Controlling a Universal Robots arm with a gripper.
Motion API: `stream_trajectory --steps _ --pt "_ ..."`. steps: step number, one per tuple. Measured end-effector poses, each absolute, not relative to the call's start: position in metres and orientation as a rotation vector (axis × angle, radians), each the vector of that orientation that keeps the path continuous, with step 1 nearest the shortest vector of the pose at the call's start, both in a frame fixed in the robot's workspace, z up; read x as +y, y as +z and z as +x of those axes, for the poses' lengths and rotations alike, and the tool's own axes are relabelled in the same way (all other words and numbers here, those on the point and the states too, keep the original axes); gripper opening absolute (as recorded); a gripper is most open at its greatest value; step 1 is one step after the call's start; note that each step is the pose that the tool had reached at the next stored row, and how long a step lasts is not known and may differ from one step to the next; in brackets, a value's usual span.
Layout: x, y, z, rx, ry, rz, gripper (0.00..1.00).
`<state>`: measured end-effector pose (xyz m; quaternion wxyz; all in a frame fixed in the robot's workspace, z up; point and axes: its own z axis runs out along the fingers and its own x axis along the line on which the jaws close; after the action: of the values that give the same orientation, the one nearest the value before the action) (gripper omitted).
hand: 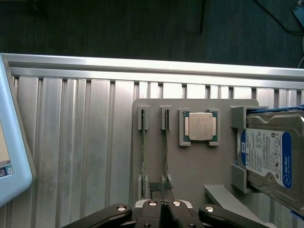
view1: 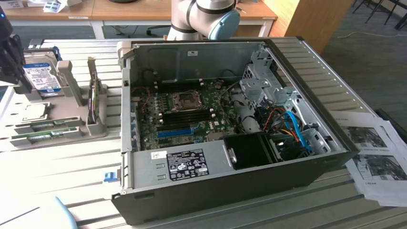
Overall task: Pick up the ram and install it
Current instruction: 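Pick up the ram and move it above insertion slot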
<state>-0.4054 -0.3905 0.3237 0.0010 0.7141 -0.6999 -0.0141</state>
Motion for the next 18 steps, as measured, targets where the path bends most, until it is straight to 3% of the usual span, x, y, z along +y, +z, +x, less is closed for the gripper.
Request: stream_trajectory --steps 18 --pt "-0.390 0.311 -0.405 -2.197 -0.044 2.242 0.09"
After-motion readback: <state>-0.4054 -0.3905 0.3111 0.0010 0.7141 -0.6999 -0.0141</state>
